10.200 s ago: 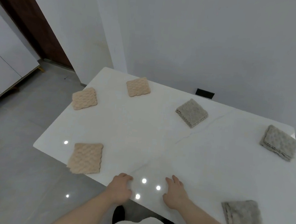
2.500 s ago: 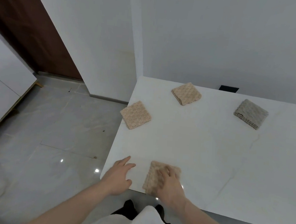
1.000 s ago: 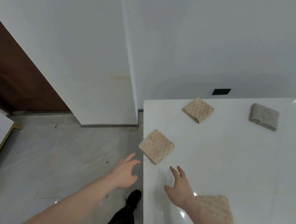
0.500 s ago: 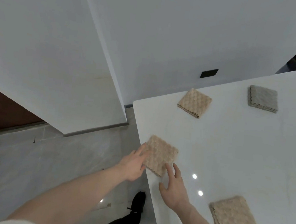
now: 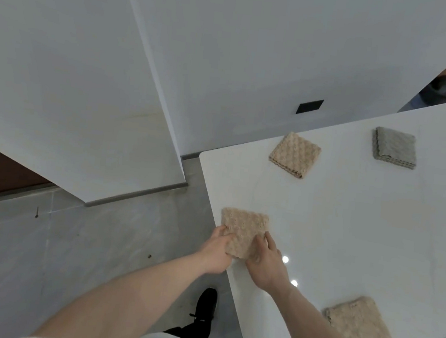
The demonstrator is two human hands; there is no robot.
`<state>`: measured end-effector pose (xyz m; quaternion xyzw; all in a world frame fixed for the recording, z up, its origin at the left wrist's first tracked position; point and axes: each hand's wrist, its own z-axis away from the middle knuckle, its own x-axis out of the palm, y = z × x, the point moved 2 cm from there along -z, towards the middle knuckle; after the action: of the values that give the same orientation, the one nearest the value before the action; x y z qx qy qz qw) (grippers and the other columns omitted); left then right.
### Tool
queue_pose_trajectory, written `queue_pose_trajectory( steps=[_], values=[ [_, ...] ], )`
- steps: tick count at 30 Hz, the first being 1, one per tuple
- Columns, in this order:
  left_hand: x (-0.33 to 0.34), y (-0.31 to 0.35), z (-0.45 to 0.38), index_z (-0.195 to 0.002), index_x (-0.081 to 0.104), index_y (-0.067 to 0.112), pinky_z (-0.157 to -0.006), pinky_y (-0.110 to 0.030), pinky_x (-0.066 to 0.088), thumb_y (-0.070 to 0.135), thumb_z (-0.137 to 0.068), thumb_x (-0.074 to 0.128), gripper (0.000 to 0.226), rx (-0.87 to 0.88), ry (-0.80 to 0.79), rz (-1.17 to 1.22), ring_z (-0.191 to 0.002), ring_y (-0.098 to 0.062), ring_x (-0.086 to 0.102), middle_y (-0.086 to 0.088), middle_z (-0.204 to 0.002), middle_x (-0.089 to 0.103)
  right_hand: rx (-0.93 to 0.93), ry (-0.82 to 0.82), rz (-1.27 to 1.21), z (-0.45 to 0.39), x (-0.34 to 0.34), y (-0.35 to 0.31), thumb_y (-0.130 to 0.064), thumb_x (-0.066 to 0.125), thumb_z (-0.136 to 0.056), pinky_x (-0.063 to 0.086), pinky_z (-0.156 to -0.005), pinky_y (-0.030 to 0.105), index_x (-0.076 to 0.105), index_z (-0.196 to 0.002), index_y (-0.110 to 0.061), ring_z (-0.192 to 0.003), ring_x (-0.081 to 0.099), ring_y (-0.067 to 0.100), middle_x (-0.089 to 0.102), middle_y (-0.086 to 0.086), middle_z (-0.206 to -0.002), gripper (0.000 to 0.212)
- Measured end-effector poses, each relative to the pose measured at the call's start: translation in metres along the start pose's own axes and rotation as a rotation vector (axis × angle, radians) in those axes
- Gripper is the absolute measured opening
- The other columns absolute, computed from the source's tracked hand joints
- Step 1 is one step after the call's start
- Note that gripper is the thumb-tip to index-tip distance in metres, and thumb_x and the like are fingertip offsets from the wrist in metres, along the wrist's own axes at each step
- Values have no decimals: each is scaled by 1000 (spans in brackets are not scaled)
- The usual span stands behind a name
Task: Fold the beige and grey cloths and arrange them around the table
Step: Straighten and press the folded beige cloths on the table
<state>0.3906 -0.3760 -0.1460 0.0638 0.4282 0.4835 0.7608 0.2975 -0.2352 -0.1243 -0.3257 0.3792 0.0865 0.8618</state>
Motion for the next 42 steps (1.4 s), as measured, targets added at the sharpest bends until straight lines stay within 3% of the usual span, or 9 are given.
queue_pose_trajectory(
  steps=[4, 8, 12, 21, 24, 27, 32, 38, 42],
  values=[
    [-10, -9, 12, -149, 37, 24, -81, -36, 52, 21, -93, 51, 57, -3, 200, -84, -105, -25, 61, 7, -148, 31, 1, 170, -44, 10, 7, 4, -21, 56, -92, 39, -104, 34, 39, -148, -30, -130, 45, 30, 22, 2, -159, 59],
    [-6, -20, 17, -148, 36, 27, -82, -37, 52, 30, -97, 51, 54, -5, 217, -121, -104, -24, 59, 2, -138, 40, -32, 178, -35, 16, 25, 8, -16, 55, -87, 54, -85, 32, 43, -143, -36, -114, 56, 23, 29, -1, -155, 61],
    [3, -27, 14, -134, 43, 28, -87, -34, 48, 30, -97, 49, 38, -53, 108, -13, -111, -26, 60, 3, -133, 48, 2, 78, 13, 5, 33, 3, -20, 54, -88, 49, -100, 35, 36, -151, -25, -138, 42, 29, 20, 7, -163, 66],
    [10, -32, 14, -133, 54, 28, -103, -37, 46, 29, -86, 48, 47, -7, -34, -37, -122, -19, 54, 7, -129, 50, 5, -22, 190, -20, 14, -2, -26, 52, -88, 41, -109, 41, 34, -153, -28, -140, 32, 31, 8, -3, -166, 67],
    [-1, -30, 18, -132, 49, 25, -92, -36, 51, 25, -90, 54, 42, 58, 158, -75, -115, -18, 52, 6, -129, 42, 21, 75, 110, -8, 17, 2, -21, 55, -85, 43, -106, 36, 40, -147, -29, -134, 37, 31, 20, 1, -162, 64],
    [-12, -22, 13, -148, 37, 21, -103, -36, 46, 19, -89, 55, 61, 186, 290, -198, -132, -22, 39, 1, -149, 30, 39, 40, 127, 4, 24, 9, -20, 54, -83, 42, -105, 36, 32, -149, -31, -131, 40, 33, 20, 4, -161, 70],
    [-17, -10, -13, -161, 10, 15, -122, -49, 24, 29, -96, 52, 79, 216, 165, -484, -155, -28, 1, -5, -169, -1, 28, -15, 162, 7, 24, 17, -23, 53, -86, 40, -108, 37, 22, -154, -33, -137, 36, 33, 15, 4, -163, 75],
    [-9, -5, -33, -162, -7, 15, -125, -54, 11, 30, -101, 49, 84, 50, 31, -520, -156, -28, -13, -3, -168, -19, -60, 73, 145, -11, 10, 15, -47, 39, -103, 31, -117, 39, 12, -159, -38, -150, 22, 25, 0, -1, -168, 63],
    [-1, -8, -40, -161, -10, 13, -125, -56, 3, 31, -100, 52, 89, 6, 49, -619, -155, -30, -15, -8, -168, -19, -144, -7, 269, -37, 10, 5, -28, 38, -103, 25, -121, 41, -2, -160, -32, -155, 5, 21, -14, 0, -167, 70]
  ],
)
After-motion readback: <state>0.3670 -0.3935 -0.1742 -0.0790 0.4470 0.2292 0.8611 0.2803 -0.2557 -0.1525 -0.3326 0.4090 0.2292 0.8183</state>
